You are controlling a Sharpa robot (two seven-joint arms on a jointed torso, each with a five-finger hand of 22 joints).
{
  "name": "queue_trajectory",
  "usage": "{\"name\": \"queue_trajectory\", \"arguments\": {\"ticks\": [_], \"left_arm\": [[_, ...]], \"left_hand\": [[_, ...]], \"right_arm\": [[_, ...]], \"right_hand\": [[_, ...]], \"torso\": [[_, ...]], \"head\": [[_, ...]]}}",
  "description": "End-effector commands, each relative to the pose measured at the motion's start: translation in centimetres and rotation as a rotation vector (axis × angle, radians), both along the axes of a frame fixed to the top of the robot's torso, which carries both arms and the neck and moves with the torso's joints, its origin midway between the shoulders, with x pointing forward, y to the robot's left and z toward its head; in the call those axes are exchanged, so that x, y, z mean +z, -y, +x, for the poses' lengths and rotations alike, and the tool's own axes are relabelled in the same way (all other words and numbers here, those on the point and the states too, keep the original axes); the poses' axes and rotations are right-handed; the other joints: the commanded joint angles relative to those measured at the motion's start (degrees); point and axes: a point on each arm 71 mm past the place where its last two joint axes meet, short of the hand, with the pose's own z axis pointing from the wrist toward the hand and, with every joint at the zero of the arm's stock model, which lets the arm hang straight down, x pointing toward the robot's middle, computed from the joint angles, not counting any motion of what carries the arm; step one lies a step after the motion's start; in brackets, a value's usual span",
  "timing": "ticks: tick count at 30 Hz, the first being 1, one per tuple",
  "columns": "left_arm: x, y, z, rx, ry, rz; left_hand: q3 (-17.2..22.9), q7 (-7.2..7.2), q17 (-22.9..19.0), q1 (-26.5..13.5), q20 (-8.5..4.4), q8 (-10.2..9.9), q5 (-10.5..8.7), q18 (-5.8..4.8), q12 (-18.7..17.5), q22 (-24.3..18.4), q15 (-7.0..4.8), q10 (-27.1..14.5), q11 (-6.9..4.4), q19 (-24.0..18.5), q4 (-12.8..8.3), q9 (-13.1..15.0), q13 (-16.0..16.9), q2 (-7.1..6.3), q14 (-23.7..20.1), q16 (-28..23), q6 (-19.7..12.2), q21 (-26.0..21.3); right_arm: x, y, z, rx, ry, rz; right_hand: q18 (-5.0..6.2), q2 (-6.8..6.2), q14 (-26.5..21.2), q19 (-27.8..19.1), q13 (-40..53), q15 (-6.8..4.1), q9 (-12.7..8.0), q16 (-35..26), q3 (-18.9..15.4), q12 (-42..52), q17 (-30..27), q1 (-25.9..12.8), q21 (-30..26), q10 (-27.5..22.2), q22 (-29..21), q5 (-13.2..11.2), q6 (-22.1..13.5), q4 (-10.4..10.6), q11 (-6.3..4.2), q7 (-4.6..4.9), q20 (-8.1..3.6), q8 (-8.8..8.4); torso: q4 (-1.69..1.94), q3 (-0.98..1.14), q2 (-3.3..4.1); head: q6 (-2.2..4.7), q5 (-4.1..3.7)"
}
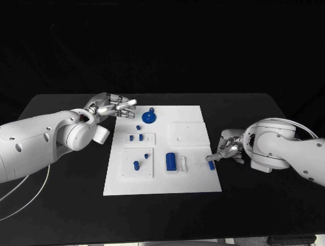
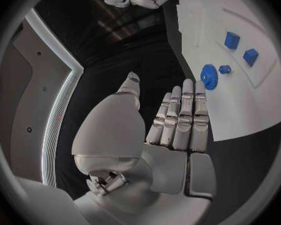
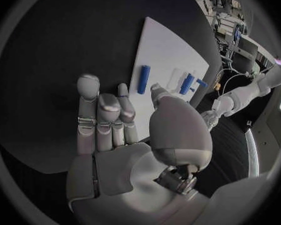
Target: Assemble the parts on the task board
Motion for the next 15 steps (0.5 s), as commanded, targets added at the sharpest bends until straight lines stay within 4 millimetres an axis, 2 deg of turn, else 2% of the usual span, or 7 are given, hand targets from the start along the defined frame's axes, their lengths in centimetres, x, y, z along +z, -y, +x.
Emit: {"name": "queue_trajectory", "arguments": {"ticks": [1, 9, 15], "left_arm": [[0.1, 0.2, -0.1, -0.015, 0.005, -0.006], [0.1, 0.2, -0.1, -0.014, 0.006, -0.005], [0.1, 0.2, -0.1, -0.014, 0.006, -0.005]], "left_hand": [[-0.1, -0.15, 0.0, -0.1, 0.31, 0.0, -0.05, -0.25, 0.1, -0.1, 0.17, -0.4, -0.03, -0.3, 0.2, -0.1, 0.0, -0.01, -0.2, -0.1, 0.1, 0.0], [-0.1, -0.15, 0.0, -0.1, 0.31, 0.0, -0.05, -0.25, 0.1, -0.1, 0.17, -0.4, -0.03, -0.3, 0.2, -0.1, 0.0, -0.01, -0.2, -0.1, 0.1, 0.0], [-0.1, -0.15, 0.0, -0.1, 0.31, 0.0, -0.05, -0.25, 0.1, -0.1, 0.17, -0.4, -0.03, -0.3, 0.2, -0.1, 0.0, -0.01, -0.2, -0.1, 0.1, 0.0]], "right_arm": [[-0.3, 0.4, -0.1, -0.016, -0.008, -0.097], [-1.3, -0.3, -0.5, 0.009, -0.028, -0.112], [-1.9, -0.7, -0.7, 0.017, -0.036, -0.111]], "right_hand": [[-0.43, -0.06, 0.2, 2.4, 0.1, -0.04, -0.1, -0.3, -0.3, -0.4, 0.1, 0.1, -0.3, 0.1, 0.0, -0.1, -0.2, 0.0, 0.21, -0.23, -0.23, 0.04], [-0.48, -0.18, 0.2, 2.3, 0.2, 0.0, -0.2, -0.4, 0.7, -0.5, 0.2, 2.1, -0.4, 0.1, 0.0, -0.1, 0.0, -0.9, 0.23, -0.2, -0.21, 0.04], [-0.45, 0.31, 0.3, 2.3, 0.3, 0.09, -0.2, -0.4, 1.8, -0.5, 0.2, 2.8, -0.4, 0.1, 0.1, 0.0, 0.2, -2.9, 0.29, -0.16, -0.09, 0.03]], "torso": [[-0.01, -0.03, 0.01], [-0.08, 0.03, 0.01], [0.0, -0.03, 0.02]], "head": [[-0.05, 0.05], [-0.25, 0.19], [-0.35, 0.15]]}}
